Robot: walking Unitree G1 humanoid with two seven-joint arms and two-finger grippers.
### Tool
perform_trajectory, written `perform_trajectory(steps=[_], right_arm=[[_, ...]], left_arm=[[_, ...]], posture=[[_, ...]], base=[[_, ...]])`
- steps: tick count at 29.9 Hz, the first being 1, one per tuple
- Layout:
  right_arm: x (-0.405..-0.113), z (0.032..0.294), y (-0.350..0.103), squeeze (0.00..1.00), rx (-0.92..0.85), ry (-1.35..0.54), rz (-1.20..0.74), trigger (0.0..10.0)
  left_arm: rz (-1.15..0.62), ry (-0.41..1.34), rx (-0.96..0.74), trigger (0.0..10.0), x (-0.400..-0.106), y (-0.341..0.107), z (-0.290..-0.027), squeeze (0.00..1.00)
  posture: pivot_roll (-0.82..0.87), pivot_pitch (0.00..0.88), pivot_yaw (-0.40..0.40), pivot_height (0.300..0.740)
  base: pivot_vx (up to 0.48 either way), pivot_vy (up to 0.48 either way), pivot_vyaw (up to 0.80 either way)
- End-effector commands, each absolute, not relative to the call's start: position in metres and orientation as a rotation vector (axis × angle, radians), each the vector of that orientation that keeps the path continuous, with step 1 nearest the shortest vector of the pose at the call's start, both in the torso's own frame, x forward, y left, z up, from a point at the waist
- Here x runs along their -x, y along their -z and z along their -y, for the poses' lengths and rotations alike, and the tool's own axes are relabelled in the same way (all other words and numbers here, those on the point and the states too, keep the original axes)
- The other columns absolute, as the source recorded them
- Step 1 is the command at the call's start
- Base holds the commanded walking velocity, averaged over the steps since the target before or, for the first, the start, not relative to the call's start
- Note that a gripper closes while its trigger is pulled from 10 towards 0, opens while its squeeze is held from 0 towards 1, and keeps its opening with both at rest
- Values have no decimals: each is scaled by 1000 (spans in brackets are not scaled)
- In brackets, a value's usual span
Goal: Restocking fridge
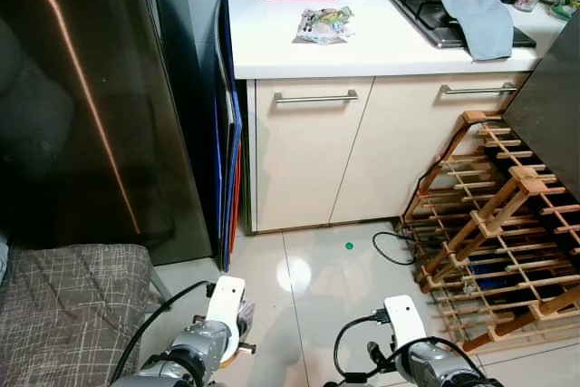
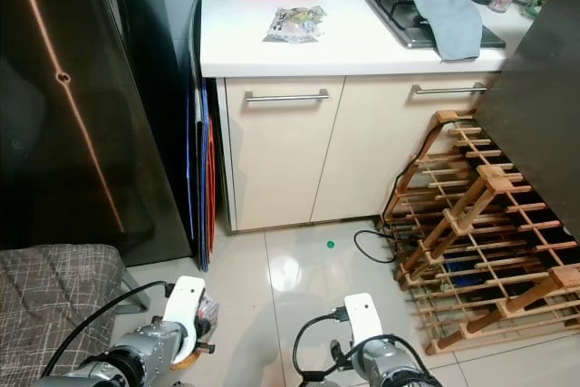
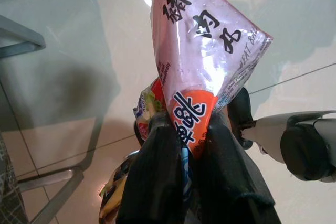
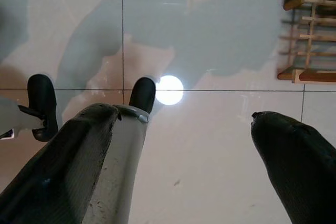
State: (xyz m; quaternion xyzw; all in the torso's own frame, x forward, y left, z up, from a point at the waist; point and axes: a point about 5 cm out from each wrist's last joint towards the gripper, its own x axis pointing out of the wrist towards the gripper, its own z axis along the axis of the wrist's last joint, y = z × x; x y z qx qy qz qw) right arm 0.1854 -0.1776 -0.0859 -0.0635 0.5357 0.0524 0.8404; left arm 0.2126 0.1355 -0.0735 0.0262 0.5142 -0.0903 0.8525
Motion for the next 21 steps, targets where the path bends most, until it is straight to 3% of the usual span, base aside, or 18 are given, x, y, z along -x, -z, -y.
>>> perform_trajectory(steps=[1,21], right_arm=[[-187,183,85,0,150,-104,-1131,10000],[-193,183,82,0,205,-130,-1089,10000]], left_arm=[[-1057,203,-63,10000,-217,71,-132,0],[-1011,194,-33,10000,-226,65,-132,0]], posture=[[-72,0,-42,740],[-60,0,-49,740]], base=[[0,0,0],[0,0,0]])
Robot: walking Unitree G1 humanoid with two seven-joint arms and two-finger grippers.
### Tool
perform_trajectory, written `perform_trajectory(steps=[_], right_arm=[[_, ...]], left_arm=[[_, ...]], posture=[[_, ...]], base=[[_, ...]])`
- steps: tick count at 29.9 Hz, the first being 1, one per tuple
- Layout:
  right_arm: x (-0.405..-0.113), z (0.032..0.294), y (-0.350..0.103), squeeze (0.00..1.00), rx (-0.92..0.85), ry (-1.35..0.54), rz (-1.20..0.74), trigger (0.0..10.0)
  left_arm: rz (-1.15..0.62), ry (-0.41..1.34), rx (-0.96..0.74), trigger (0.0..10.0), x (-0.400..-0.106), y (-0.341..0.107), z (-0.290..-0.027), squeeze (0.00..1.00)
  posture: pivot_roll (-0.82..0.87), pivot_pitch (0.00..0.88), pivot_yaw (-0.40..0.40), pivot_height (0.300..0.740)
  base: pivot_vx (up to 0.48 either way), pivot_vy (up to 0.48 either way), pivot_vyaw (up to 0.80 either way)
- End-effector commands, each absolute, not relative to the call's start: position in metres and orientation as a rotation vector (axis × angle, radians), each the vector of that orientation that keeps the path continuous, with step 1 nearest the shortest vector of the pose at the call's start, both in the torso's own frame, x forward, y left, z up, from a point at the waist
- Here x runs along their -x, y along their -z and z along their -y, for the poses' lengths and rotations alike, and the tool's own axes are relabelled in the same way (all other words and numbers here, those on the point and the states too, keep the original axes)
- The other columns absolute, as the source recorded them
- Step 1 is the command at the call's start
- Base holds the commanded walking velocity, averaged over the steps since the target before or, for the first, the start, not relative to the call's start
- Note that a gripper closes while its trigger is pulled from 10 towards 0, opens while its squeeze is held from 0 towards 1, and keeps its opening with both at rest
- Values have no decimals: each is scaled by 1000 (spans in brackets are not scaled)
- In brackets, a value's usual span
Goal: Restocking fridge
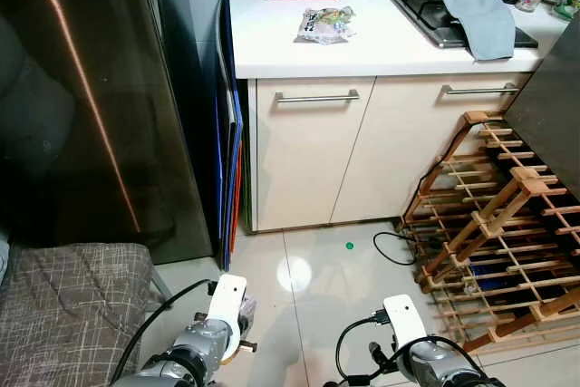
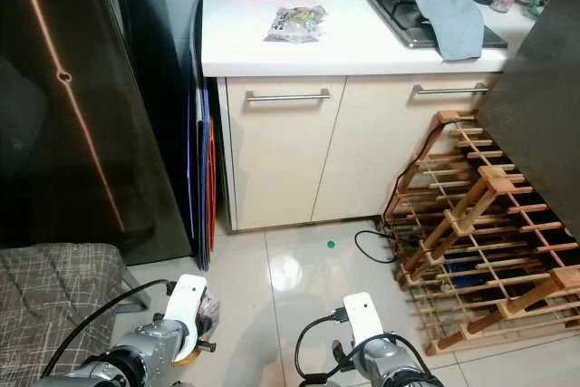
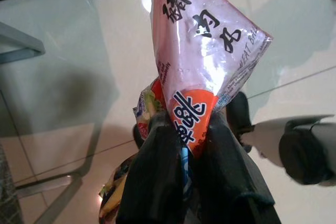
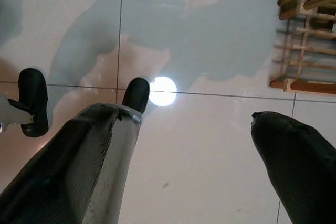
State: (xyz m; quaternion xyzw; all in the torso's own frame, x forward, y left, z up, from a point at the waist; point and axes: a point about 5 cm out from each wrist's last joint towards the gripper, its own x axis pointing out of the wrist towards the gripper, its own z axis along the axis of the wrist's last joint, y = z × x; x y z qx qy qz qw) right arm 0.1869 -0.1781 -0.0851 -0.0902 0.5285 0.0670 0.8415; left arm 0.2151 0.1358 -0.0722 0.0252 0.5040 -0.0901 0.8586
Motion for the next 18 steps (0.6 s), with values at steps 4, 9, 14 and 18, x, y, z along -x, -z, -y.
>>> perform_trajectory(steps=[4,9,14,18], right_arm=[[-208,187,73,0,218,-125,-1014,10000],[-252,197,42,0,218,-67,-796,10000],[-298,197,-4,0,188,-21,-509,10000],[-324,184,-48,0,155,-30,-217,10000]], left_arm=[[-887,180,-62,10000,-249,50,-134,0],[-599,147,-14,10000,-302,2,-139,0],[-310,110,-13,10000,-342,-53,-145,0],[-72,117,-17,10000,-355,-97,-143,0]], posture=[[-63,0,-47,740],[-68,0,-37,740],[-67,0,-34,740],[-61,0,-31,740]], base=[[0,0,0],[0,0,0],[0,0,0],[0,0,0]])
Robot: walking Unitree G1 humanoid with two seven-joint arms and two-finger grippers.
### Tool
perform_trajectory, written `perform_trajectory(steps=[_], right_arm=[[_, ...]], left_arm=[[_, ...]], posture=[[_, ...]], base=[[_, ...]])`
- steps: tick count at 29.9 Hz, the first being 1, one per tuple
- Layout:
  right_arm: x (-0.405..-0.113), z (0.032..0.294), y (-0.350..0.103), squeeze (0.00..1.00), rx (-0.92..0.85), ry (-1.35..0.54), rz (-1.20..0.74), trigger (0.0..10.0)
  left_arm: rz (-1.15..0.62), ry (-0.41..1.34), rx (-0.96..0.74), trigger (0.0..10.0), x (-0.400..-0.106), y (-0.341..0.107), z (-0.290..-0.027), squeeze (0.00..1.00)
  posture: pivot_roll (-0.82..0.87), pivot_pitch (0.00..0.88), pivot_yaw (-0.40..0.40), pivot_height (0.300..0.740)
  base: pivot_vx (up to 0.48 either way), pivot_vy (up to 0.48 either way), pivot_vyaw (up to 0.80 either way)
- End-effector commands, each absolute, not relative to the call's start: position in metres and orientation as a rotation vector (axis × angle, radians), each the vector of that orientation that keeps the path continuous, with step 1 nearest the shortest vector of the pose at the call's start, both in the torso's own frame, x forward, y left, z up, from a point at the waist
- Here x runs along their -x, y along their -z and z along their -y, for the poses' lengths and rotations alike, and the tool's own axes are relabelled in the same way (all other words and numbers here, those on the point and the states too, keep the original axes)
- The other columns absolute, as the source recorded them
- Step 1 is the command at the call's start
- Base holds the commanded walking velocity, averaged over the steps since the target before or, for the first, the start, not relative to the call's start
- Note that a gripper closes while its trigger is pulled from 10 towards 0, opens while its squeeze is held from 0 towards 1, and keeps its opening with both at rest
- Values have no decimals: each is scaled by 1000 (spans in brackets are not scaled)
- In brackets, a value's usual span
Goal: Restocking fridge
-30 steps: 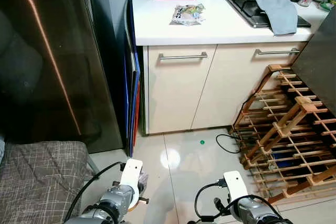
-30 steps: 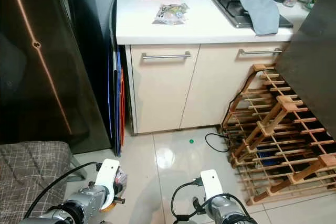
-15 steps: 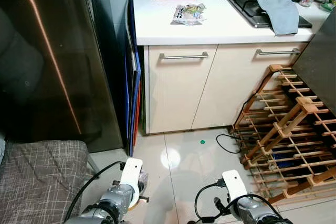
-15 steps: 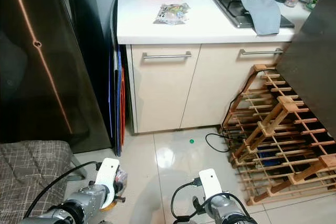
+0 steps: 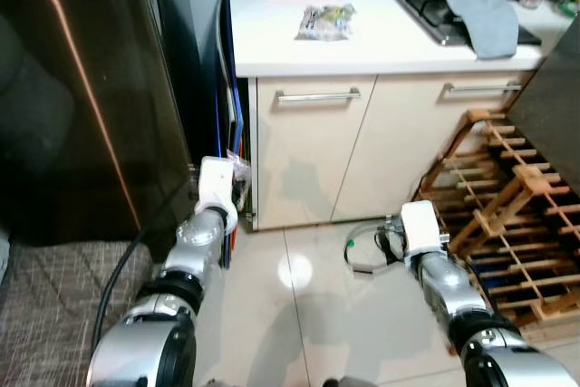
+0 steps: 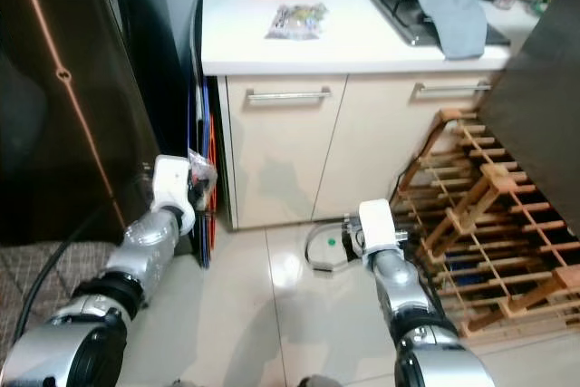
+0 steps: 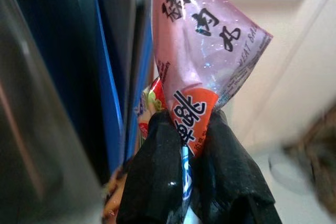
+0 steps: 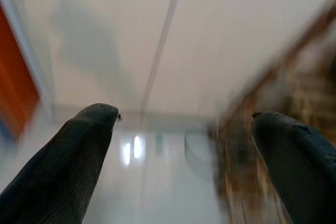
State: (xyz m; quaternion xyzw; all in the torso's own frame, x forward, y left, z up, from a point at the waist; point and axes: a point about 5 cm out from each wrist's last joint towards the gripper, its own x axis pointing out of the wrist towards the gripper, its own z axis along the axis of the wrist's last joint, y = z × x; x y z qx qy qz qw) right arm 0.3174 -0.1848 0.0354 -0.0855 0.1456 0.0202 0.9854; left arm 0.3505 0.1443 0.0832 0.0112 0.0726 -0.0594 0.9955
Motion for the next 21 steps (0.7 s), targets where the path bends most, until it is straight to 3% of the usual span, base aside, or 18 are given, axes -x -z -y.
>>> perform_trajectory(steps=[1,2,6,10,13,21], right_arm=[[-327,180,-60,0,145,-37,-141,10000],[-327,174,-77,0,115,-46,-39,10000],[-314,171,-91,0,5,-57,25,10000],[-295,177,-106,0,47,-76,135,10000],[-290,178,-106,0,23,-52,131,10000],[-298,165,-112,0,19,-47,114,10000]], left_arm=[[-21,125,-14,10000,-354,-107,-141,0],[68,137,-16,10000,-347,-121,-140,0],[193,188,-53,10000,-328,-140,-137,0],[239,239,27,10000,-308,-156,-135,0],[280,262,-3,10000,-305,-164,-128,0],[276,386,-18,10000,-303,-170,-106,0]], posture=[[-58,0,-29,740],[-54,0,-23,740],[-62,0,-13,740],[-60,0,-20,740],[-63,0,-21,740],[-94,0,-2,740]], base=[[0,0,0],[0,0,0],[0,0,0],[0,0,0],[0,0,-267],[0,-477,-767]])
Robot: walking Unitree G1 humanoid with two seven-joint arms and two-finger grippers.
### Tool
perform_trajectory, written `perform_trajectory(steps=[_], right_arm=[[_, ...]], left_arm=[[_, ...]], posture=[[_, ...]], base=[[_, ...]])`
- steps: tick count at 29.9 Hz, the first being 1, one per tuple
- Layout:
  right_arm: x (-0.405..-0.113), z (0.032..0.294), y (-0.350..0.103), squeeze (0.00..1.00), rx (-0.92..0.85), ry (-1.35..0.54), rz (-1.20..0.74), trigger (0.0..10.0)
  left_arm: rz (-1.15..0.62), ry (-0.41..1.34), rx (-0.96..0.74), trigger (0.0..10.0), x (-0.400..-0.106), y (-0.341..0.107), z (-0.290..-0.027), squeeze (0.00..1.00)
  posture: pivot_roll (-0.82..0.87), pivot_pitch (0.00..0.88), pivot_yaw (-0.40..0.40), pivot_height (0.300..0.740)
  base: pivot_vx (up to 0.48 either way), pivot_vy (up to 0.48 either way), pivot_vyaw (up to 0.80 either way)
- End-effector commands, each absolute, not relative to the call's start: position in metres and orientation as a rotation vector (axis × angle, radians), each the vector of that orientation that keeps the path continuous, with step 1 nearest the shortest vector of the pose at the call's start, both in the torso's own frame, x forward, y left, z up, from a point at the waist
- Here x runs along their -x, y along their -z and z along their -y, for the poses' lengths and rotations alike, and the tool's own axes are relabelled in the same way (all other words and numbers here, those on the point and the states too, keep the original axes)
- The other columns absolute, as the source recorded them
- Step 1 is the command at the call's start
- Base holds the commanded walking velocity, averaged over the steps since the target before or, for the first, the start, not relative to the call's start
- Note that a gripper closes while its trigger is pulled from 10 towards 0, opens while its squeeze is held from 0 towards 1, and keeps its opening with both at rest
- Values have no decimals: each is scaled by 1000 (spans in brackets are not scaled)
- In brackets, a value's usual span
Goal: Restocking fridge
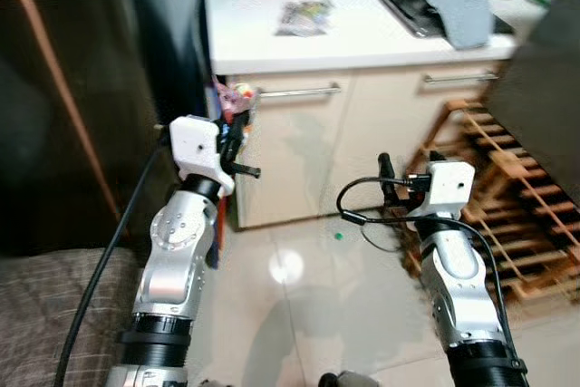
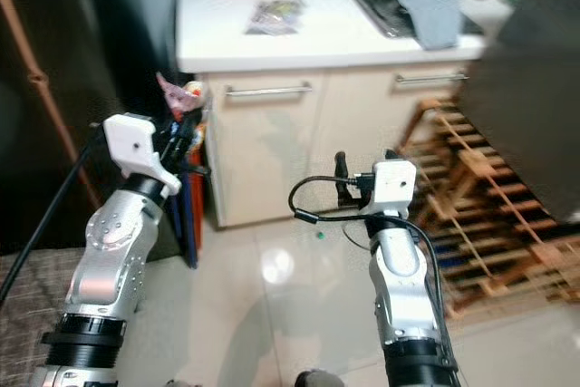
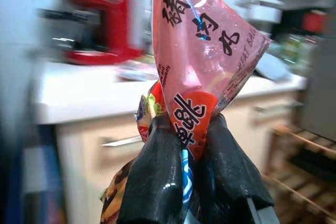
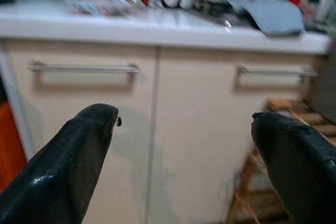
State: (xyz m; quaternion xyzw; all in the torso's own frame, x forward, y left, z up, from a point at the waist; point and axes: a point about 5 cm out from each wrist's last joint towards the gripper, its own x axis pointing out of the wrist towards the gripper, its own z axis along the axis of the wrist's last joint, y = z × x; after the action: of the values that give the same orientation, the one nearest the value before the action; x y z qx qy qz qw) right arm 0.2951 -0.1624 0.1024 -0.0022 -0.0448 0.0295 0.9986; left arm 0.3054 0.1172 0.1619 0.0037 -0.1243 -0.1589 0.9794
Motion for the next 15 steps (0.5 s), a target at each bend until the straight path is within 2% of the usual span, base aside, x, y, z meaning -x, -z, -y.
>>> perform_trajectory(steps=[1,7,14,15], right_arm=[[-298,165,-112,0,19,-47,114,10000],[-293,161,-106,0,17,-40,95,10000],[-290,158,-104,0,17,-41,83,10000],[-288,159,-104,0,23,-46,83,10000]], left_arm=[[276,386,-18,10000,-303,-170,-106,0],[192,393,-12,10000,-310,-154,-107,0],[190,405,-56,10000,-311,-153,-110,0],[199,420,-59,10000,-310,-153,-107,0]], posture=[[-94,0,-2,740],[-118,0,8,740],[-126,0,9,740],[-131,0,9,740]], base=[[0,-472,-750],[0,0,-753],[0,0,-754],[0,-409,-750]])
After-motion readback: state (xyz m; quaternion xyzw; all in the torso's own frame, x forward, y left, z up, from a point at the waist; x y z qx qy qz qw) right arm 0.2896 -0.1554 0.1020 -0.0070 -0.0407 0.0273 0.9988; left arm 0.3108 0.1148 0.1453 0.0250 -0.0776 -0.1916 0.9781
